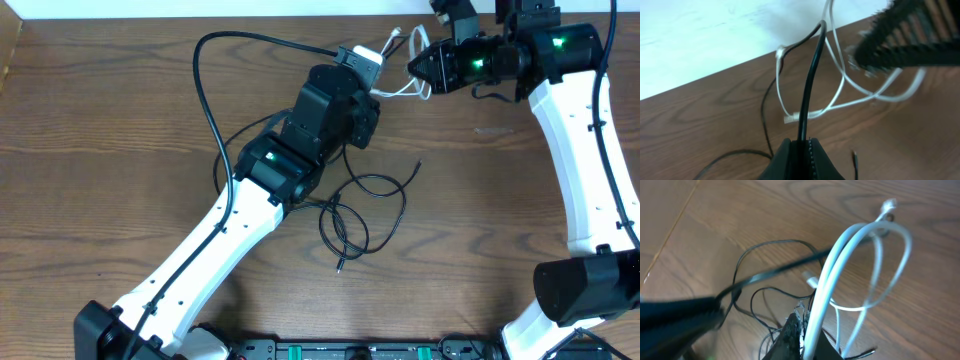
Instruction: Untangle cables
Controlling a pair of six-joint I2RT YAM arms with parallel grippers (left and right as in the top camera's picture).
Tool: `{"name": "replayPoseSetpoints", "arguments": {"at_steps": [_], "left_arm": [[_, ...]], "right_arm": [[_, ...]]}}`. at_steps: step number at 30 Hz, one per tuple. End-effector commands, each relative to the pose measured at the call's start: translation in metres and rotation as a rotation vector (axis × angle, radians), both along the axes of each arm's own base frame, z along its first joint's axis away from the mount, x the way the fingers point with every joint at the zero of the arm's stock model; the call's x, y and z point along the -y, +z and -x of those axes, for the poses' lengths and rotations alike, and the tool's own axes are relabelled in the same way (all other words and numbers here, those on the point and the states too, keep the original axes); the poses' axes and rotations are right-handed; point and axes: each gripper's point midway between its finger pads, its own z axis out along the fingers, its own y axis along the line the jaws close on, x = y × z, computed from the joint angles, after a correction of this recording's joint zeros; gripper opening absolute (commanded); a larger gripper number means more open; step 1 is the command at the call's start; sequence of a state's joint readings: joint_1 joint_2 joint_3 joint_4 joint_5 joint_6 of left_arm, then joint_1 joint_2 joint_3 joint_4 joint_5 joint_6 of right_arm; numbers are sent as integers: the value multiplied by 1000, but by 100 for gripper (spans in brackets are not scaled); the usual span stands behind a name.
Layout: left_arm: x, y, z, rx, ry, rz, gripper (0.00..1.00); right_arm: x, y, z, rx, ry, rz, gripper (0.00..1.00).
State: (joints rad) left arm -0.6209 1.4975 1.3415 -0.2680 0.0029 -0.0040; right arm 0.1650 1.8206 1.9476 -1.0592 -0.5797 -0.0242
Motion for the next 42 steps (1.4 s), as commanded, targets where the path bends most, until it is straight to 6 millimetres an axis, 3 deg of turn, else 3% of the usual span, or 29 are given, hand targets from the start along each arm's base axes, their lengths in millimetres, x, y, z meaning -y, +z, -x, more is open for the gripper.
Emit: {"name": "replayPoseSetpoints", "arguments": {"at_steps": [1, 2, 5, 8, 9, 10, 11, 12, 15, 19, 21, 23, 26, 28, 29, 30, 32, 35, 38, 40, 42], "left_arm": [[-21, 28, -2, 25, 75, 84, 7], [-31, 30, -8, 25, 127, 96, 7], [-103, 32, -41, 14, 448, 187, 7], [-125, 27, -47, 3, 499, 175, 7], [-130, 24, -47, -10, 511, 165, 8], [-133, 21, -46, -21, 517, 156, 7], [-134, 17, -44, -33, 518, 147, 7], [-134, 15, -43, -42, 519, 140, 7], [-135, 11, -41, -57, 520, 128, 7], [-135, 9, -40, -66, 520, 122, 7], [-134, 9, -39, -69, 516, 123, 7], [-134, 7, -39, -75, 514, 120, 8], [-136, 0, -34, -102, 517, 100, 8], [-137, -4, -32, -118, 518, 88, 7], [-137, -5, -31, -125, 519, 83, 7], [-138, -6, -30, -130, 519, 80, 8], [-138, -8, -29, -137, 519, 74, 7], [-121, -9, -25, -153, 405, 71, 7], [-101, 6, -18, -130, 258, 93, 7], [-84, 40, -12, -55, 143, 153, 7], [-72, 83, -1, 49, 49, 245, 7]], "right_arm": [[8, -7, 5, -74, -56, -4, 1], [7, -8, 9, -83, -40, -1, 1], [18, -18, 34, -158, 5, 38, 1], [41, 4, 27, -86, -55, 29, 1], [56, 17, 22, -48, -93, 25, 1], [89, 35, 16, 6, -188, 32, 1], [106, 41, 14, 22, -241, 44, 1], [136, 49, 12, 44, -328, 70, 1], [202, 51, 13, 50, -521, 138, 1], [302, 32, 24, -23, -835, 274, 1], [340, 18, 30, -74, -953, 334, 1], [364, 1, 34, -124, -1013, 388, 1], [417, -41, 47, -274, -1237, 482, 1], [437, -61, 48, -322, -1309, 498, 1], [445, -81, 42, -357, -1319, 480, 7], [445, -92, 38, -378, -1304, 459, 42], [435, -106, 31, -410, -1261, 399, 86], [412, -97, 18, -371, -1139, 298, 96], [347, -53, -8, -191, -791, 88, 95], [300, -25, -14, -102, -599, -13, 95], [271, -20, -15, -94, -511, -37, 96]]}}
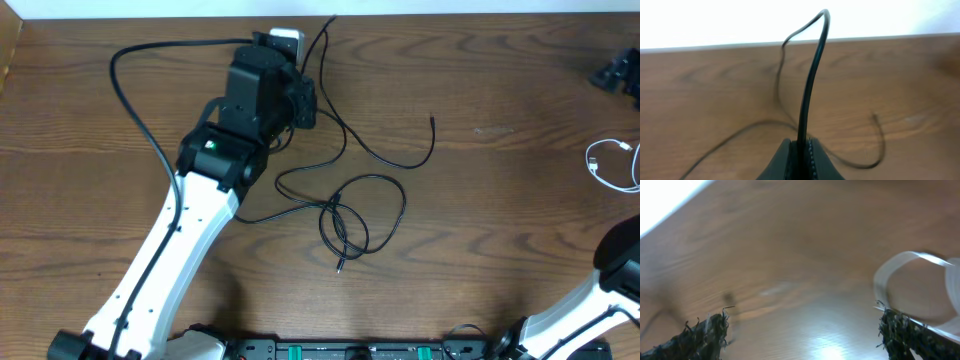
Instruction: Untangle cables
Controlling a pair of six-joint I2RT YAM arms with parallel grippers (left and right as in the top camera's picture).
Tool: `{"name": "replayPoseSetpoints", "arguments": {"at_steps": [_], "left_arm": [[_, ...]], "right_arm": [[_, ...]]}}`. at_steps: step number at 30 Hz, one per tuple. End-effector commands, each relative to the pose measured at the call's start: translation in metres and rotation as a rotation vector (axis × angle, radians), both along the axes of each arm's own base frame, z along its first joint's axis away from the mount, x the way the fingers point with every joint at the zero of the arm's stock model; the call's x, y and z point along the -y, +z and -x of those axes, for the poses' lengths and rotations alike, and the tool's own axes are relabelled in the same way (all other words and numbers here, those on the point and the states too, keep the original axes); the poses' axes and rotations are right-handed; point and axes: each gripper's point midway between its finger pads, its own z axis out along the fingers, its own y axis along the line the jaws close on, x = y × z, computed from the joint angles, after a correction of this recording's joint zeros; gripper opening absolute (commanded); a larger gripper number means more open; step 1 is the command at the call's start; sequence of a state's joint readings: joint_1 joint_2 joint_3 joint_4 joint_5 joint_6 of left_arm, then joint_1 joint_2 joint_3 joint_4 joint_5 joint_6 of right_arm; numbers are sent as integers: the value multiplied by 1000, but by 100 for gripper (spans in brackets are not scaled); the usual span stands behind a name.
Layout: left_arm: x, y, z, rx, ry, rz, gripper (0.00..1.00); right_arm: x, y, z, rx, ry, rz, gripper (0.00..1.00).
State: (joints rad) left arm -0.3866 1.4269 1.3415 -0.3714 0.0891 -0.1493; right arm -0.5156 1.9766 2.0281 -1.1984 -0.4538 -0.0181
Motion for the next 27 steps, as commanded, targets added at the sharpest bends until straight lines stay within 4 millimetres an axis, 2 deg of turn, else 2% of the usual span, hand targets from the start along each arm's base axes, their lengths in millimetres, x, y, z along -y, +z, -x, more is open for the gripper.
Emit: {"name": "replayPoseSetpoints", "arguments": {"at_steps": [1, 2, 4, 8, 9, 14, 16, 19, 23, 24, 25, 26, 27], "left_arm": [[26, 96, 29, 243, -216, 144, 7], [31, 114, 38, 290, -253, 186, 8], [32, 150, 54, 357, -276, 292, 7], [39, 190, 82, 415, -362, 432, 8], [40, 196, 87, 419, -378, 462, 7], [37, 217, 105, 405, -387, 582, 7], [38, 222, 111, 393, -401, 615, 7], [42, 231, 122, 413, -461, 634, 8], [40, 236, 127, 413, -464, 653, 7], [40, 236, 127, 413, -464, 653, 7], [40, 235, 127, 412, -463, 653, 7], [40, 235, 127, 412, -463, 652, 7], [40, 234, 126, 407, -460, 650, 7]], "right_arm": [[-73, 43, -8, 166, 284, -72, 96], [-84, 42, -9, 166, 324, -65, 96], [-124, 42, -13, 177, 445, -55, 96], [-202, 60, -13, 326, 750, -92, 97], [-215, 64, -14, 357, 795, -99, 98], [-303, 94, -13, 588, 1063, -158, 99], [-329, 100, -16, 657, 1127, -139, 98], [-357, 106, -20, 707, 1162, -148, 95], [-392, 101, -20, 740, 1227, -224, 90], [-397, 99, -20, 734, 1230, -239, 84], [-400, 97, -21, 726, 1225, -250, 75], [-400, 96, -23, 721, 1219, -255, 58], [-397, 94, -26, 703, 1197, -248, 25]]}}
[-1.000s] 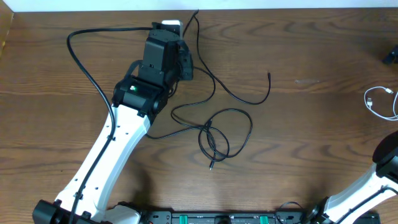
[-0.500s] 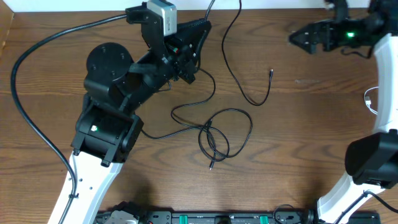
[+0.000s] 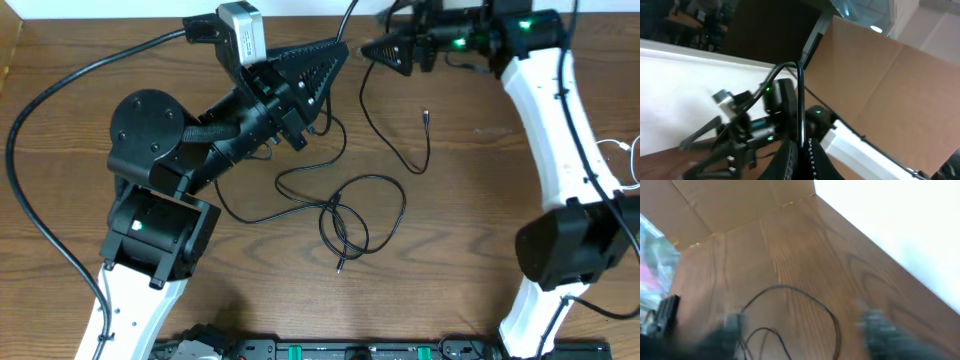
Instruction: Untangle cables
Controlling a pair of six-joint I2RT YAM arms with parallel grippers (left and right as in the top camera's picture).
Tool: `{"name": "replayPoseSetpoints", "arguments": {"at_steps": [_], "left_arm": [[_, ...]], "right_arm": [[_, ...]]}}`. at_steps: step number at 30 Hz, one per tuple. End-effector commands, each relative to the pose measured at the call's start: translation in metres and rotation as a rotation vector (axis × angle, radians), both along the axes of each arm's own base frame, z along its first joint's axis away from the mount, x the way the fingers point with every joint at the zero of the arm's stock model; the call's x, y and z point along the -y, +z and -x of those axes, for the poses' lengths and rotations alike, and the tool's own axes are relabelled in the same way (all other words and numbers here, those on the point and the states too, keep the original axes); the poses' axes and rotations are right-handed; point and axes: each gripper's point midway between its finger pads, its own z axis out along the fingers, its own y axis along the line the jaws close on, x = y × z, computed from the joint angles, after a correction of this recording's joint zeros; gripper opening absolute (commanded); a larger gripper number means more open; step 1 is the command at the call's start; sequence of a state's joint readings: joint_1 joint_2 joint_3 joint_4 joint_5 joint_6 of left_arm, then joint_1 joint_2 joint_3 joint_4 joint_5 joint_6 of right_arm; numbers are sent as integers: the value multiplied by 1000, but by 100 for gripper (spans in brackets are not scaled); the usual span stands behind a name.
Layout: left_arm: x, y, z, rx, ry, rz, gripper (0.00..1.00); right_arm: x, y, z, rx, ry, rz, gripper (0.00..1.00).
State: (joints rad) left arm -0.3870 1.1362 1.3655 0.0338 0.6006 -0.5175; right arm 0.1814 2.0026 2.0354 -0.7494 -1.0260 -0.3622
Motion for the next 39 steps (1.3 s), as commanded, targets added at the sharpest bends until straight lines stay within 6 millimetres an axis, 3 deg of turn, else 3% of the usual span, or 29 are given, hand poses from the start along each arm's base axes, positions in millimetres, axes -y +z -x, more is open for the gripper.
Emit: {"name": "replayPoseSetpoints", "arguments": {"at_steps": [1, 3, 4, 7, 9, 13, 14, 18, 19, 20, 23, 26, 27, 31, 32, 34, 37, 39], "left_arm": [[-3, 11, 9, 27, -8, 3, 8], [-7, -6, -3, -16, 54, -46, 7], [-16, -34, -21, -108, 148, -103, 7], [-25, -78, -44, -253, 251, -179, 8], [-23, -119, -62, -370, 274, -250, 17], [-12, -179, -88, -516, 267, -335, 38], [-10, -201, -93, -573, 264, -367, 47], [-10, -234, -93, -598, 236, -495, 47], [-11, -236, -92, -576, 225, -527, 47], [-11, -236, -91, -569, 222, -539, 47], [-14, -243, -87, -588, 220, -569, 47], [-15, -245, -86, -597, 219, -574, 47], [-15, -245, -86, -598, 219, -574, 47], [-15, -246, -85, -595, 217, -578, 47], [-15, -246, -85, -585, 213, -588, 47], [-15, -246, -85, -582, 211, -594, 47], [-18, -247, -87, -572, 226, -611, 47], [-23, -249, -89, -575, 256, -624, 47]], "right_arm": [[7, -5, -12, -91, -91, 6, 4], [27, -8, -24, -142, -214, 36, 1], [52, -7, -31, -170, -334, 73, 1], [105, 5, -34, -194, -584, 149, 1], [153, 25, -25, -170, -762, 203, 1], [226, 66, 0, -99, -980, 223, 1], [260, 80, 9, -71, -1072, 219, 1], [370, 111, 29, 7, -1356, 211, 1], [411, 124, 37, 50, -1461, 183, 1], [430, 128, 41, 70, -1504, 179, 1], [511, 129, 57, 123, -1701, 203, 1], [545, 110, 54, 90, -1751, 189, 1], [556, 93, 47, 55, -1757, 196, 1], [574, 44, 31, -58, -1753, 213, 1], [579, 30, 28, -89, -1757, 222, 18], [583, 19, 25, -120, -1764, 212, 99], [571, 24, 20, -119, -1712, 158, 99], [552, 32, 14, -113, -1636, 111, 99]]}}
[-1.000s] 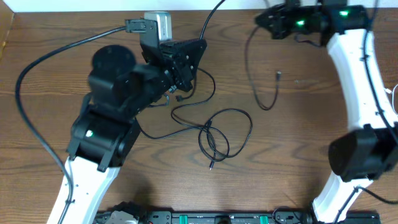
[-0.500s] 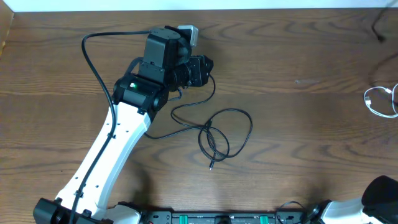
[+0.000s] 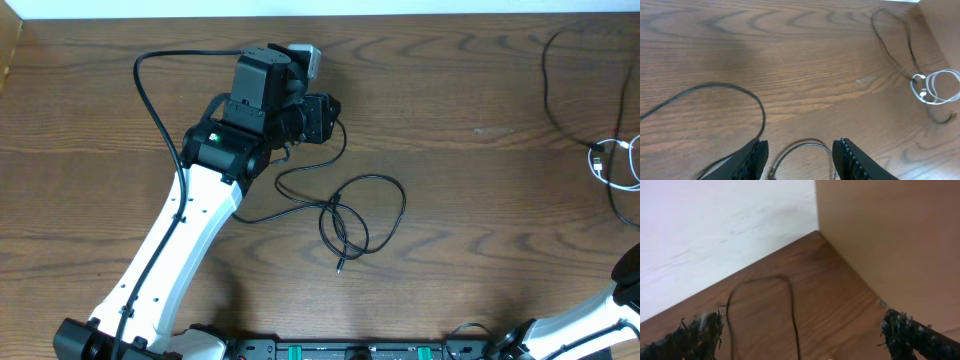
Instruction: Untangle cables
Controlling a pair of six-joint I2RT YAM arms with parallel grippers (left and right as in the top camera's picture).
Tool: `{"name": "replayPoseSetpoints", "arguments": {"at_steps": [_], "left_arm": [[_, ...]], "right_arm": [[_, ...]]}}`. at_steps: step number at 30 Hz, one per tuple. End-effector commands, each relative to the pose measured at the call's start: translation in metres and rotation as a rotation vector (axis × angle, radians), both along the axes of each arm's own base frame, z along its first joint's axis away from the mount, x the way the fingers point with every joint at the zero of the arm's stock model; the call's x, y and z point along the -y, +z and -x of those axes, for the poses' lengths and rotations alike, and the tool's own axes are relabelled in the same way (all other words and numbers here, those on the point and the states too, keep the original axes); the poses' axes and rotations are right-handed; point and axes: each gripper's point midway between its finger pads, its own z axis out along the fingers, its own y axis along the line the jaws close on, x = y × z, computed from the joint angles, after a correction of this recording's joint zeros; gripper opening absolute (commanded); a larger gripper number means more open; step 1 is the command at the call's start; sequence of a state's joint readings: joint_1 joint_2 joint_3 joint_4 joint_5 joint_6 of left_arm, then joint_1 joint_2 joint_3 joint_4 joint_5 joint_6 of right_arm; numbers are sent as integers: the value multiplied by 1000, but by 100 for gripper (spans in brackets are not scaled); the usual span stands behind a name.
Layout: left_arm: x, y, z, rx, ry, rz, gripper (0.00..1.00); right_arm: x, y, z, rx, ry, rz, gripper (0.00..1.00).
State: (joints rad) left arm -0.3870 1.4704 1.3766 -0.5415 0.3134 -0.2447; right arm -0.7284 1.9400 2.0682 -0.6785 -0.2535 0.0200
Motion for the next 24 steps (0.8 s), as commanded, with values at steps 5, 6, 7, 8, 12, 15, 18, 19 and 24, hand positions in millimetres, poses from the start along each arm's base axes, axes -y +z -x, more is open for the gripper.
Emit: {"name": "replayPoseSetpoints", "arguments": {"at_steps": [5, 6, 7, 8, 12, 15, 18, 19, 24], "left_arm": [[-37, -15, -2, -20, 133, -167, 47], [-53, -26, 4, -84, 232, -204, 47], [-64, -34, 11, -139, 302, -218, 47], [-82, -50, 30, -264, 429, -245, 47], [-117, -83, 67, -436, 635, -341, 46], [-139, -79, 66, -448, 705, -317, 46], [-163, -60, 64, -419, 713, -229, 47], [-176, -50, 66, -403, 721, -193, 49], [-221, -30, 82, -371, 787, -157, 65]], "right_arm": [[-85, 12, -13, 30, 253, -173, 99], [-108, 2, -14, -12, 312, -213, 99], [-116, -2, -14, -32, 334, -219, 99], [-136, -12, -13, -84, 384, -230, 99], [-209, -29, -18, -191, 550, -266, 99], [-287, -40, -22, -262, 777, -226, 99], [-385, -47, -16, -321, 1002, -197, 99], [-436, -55, -5, -356, 1136, -162, 99], [-536, -119, 47, -575, 1368, 13, 94]]}}
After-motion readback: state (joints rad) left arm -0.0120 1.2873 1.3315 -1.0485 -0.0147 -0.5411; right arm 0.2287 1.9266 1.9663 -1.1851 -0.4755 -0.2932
